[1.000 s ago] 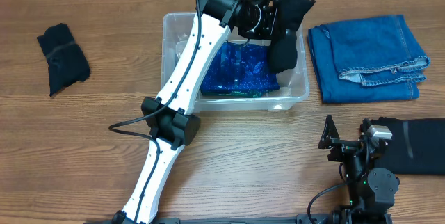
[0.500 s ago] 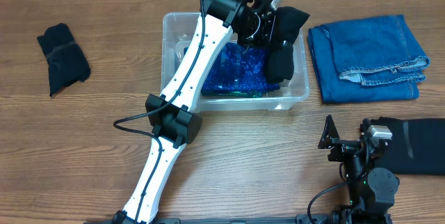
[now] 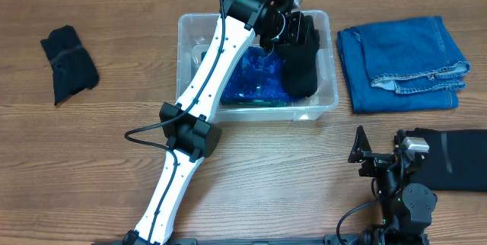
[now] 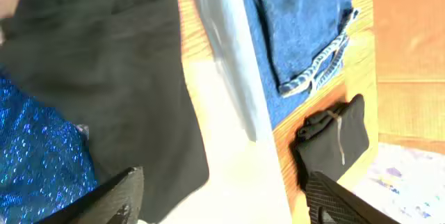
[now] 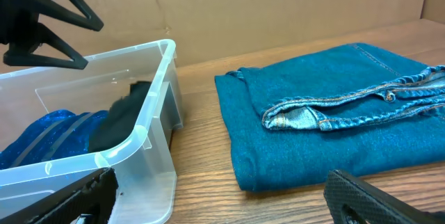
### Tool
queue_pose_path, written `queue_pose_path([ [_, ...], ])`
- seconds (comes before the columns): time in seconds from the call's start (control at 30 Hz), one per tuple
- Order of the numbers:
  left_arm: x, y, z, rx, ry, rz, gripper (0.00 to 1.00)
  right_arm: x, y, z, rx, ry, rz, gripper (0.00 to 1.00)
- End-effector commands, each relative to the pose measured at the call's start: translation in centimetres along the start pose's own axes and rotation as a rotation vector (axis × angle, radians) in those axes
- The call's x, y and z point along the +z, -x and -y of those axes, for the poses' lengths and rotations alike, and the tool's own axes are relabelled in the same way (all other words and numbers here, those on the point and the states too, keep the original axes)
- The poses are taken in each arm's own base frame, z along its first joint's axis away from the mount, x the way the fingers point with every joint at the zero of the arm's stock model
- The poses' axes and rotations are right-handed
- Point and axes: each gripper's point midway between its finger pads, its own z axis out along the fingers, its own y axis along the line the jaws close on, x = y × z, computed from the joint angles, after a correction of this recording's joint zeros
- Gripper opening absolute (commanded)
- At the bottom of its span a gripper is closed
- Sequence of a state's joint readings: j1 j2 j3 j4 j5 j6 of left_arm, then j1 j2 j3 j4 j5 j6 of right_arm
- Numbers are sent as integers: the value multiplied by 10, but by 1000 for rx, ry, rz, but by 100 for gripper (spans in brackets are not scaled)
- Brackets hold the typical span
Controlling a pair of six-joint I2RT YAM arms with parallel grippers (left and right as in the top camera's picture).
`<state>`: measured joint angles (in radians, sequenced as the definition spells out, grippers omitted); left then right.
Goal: Pack container
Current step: 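Carry the black sock into the bin's right side with left gripper, then release the sock and move the left gripper to the other sock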
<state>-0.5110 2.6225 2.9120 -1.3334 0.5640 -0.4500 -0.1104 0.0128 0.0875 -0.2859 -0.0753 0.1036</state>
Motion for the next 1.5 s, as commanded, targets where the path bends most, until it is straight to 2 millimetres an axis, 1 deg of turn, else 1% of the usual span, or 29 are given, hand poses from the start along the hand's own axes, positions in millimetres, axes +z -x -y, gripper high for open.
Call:
queue_pose_path([
  [0.0,7,2,7,18,-25,6,76,-1,2,-1,-1,5,11,100],
  [0.07,7,4,11,28,-44,12,76,-1,2,-1,0,5,11,100],
  [0.13,6,5,14,33,-70,13,73,-1,2,-1,0,5,11,100],
  [0.17,4,7,11,37,-70,14,68,-1,2,-1,0,5,11,100],
  [0.2,2,8,8,48,-67,15,67,-1,2,-1,0,5,11,100],
  [0.27,-4,9,-4,78,-52,12,63,-1,2,-1,0,5,11,100],
  [0.33,-14,10,-22,72,-29,1,60,-1,2,-1,0,5,11,100],
  [0.37,-23,9,-32,56,-16,-7,60,-1,2,-1,0,5,11,100],
  [0.43,-40,9,-46,60,4,-12,65,-1,2,-1,0,5,11,100],
  [0.5,-65,8,-60,83,44,-6,69,-1,2,-1,0,5,11,100],
  [0.57,-95,8,-72,94,115,17,72,-1,2,-1,0,5,11,100],
  [0.63,-127,6,-78,104,188,50,73,-1,2,-1,0,5,11,100],
  [0.7,-169,3,-83,106,277,104,77,-1,2,-1,0,5,11,100],
  [0.73,-185,2,-84,103,311,127,79,-1,2,-1,0,5,11,100],
  [0.8,-227,-2,-83,102,384,202,82,-1,2,-1,0,5,11,100],
  [0.83,-251,-3,-79,110,406,254,85,-1,2,-1,-1,5,11,100],
  [0.9,-291,-8,-71,114,428,341,90,-1,2,-1,0,5,11,100],
  [0.93,-317,-12,-67,114,439,398,92,-1,2,-1,0,5,11,100],
  [1.0,-360,-23,-63,110,476,494,96,-1,2,-1,0,5,11,100],
  [1.07,-400,-36,-69,81,556,576,97,-1,2,-1,0,5,11,100],
  [1.13,-427,-49,-81,34,643,617,99,-1,2,-1,0,5,11,100],
  [1.2,-442,-61,-100,-27,722,614,99,-1,2,-1,0,5,11,100],
  [1.27,-448,-71,-130,-104,814,572,100,-1,2,-1,0,5,11,100],
  [1.37,-445,-83,-171,-202,910,481,100,-1,2,-1,0,5,11,100],
  [1.43,-440,-91,-198,-263,952,412,100,-1,2,-1,0,5,11,100],
  [1.47,-436,-95,-214,-301,973,373,100,-1,2,-1,0,5,11,100],
])
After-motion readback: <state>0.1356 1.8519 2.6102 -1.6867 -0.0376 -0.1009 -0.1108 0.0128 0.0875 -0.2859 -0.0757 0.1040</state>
